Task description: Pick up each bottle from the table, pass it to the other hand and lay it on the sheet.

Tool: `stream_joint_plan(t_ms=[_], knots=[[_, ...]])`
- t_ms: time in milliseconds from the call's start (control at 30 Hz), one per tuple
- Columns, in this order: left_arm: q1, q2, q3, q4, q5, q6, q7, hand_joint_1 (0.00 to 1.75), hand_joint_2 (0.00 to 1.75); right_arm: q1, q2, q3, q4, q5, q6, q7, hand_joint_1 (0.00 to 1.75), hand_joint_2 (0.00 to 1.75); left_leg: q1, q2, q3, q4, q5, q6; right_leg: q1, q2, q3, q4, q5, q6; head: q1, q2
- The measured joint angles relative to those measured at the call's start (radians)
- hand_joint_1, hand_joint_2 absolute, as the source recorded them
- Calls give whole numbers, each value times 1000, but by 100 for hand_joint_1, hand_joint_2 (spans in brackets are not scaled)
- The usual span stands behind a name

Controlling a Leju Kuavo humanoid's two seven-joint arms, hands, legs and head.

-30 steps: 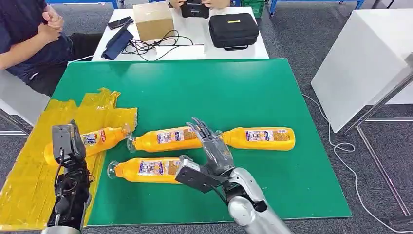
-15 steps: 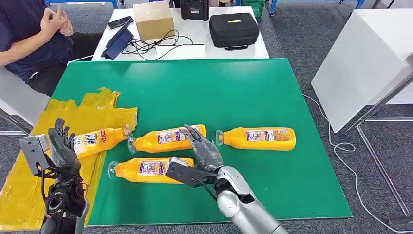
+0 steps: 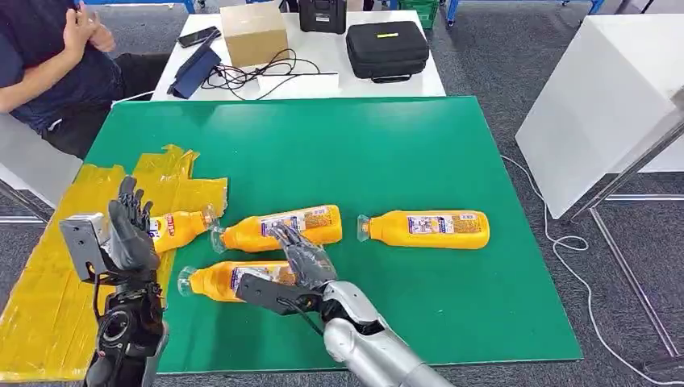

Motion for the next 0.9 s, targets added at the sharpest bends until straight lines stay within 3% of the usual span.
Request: stream_joint_plan(t_ms=[567, 900], knots=[[13, 26, -141, -109, 63, 0, -30, 0, 0, -20, 19, 125, 155, 205, -30, 240, 0, 175, 0, 0, 0, 0, 0, 0, 0, 0, 0, 0, 0, 0, 0, 0], [30, 50, -191, -182, 64, 4, -41, 0, 0, -31, 21, 125, 215, 235, -22, 250, 0, 175, 0, 0, 1, 0, 0, 0, 0, 0, 1, 0, 0, 0, 0, 0]])
